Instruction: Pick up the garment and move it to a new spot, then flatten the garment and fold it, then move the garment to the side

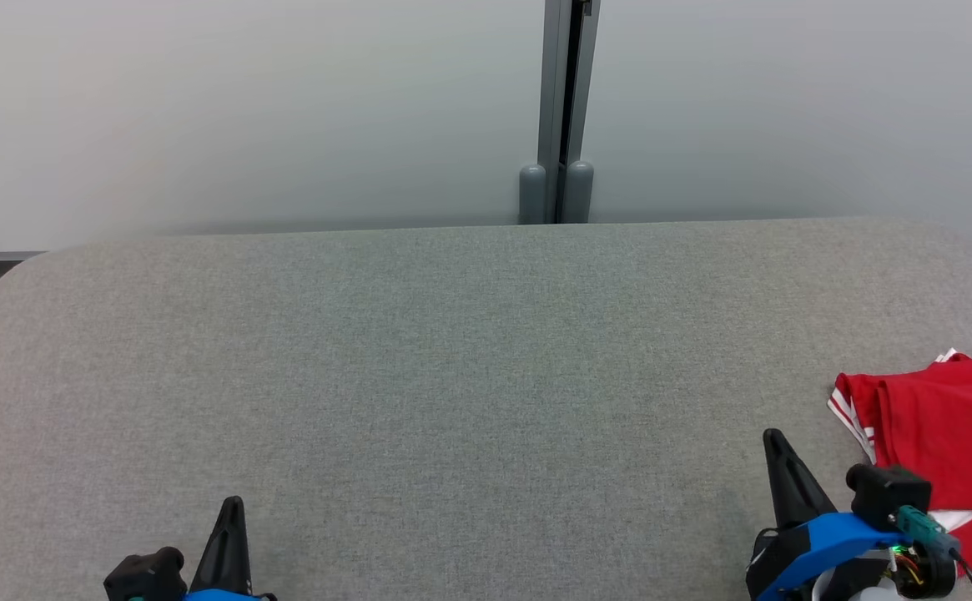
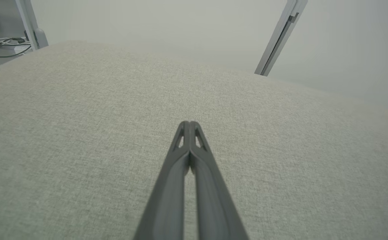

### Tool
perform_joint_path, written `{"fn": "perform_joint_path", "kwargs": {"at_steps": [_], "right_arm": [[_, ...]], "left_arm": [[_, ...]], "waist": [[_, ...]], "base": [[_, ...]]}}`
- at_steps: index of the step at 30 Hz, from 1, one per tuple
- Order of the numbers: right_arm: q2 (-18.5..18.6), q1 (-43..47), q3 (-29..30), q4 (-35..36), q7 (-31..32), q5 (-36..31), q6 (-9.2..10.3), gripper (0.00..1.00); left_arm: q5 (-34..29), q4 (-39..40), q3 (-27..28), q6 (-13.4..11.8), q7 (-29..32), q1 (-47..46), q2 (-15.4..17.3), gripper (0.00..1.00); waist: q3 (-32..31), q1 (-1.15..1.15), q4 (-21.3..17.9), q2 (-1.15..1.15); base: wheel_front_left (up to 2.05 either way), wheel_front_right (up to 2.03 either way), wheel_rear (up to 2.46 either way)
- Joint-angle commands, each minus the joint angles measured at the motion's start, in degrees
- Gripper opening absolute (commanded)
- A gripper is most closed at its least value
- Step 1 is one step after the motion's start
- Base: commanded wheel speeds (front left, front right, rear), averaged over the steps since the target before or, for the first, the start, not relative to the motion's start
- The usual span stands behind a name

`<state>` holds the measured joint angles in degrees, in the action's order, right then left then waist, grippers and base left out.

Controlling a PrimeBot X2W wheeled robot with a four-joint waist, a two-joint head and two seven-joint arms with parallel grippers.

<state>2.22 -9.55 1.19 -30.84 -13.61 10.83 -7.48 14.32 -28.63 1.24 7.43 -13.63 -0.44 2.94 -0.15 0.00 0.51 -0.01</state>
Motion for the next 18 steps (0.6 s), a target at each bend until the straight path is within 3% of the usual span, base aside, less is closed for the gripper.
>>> {"fn": "perform_joint_path", "kwargs": {"at_steps": [1,18], "right_arm": [[0.22,-0.95,0.53,1.00,0.56,2.09,0.00,0.00],[0.35,0.38,1.24,5.07,4.62,20.06,0.00,0.00]], "left_arm": [[1.88,1.07,0.49,0.00,0.43,-1.39,0.06,0.00],[19.01,4.47,1.37,0.02,4.65,-2.29,0.04,0.00]], "waist": [[0.01,0.00,-0.01,0.00],[0.06,0.00,-0.08,0.00]], "base": [[0.00,0.00,0.00],[0.00,0.00,0.00]]}}
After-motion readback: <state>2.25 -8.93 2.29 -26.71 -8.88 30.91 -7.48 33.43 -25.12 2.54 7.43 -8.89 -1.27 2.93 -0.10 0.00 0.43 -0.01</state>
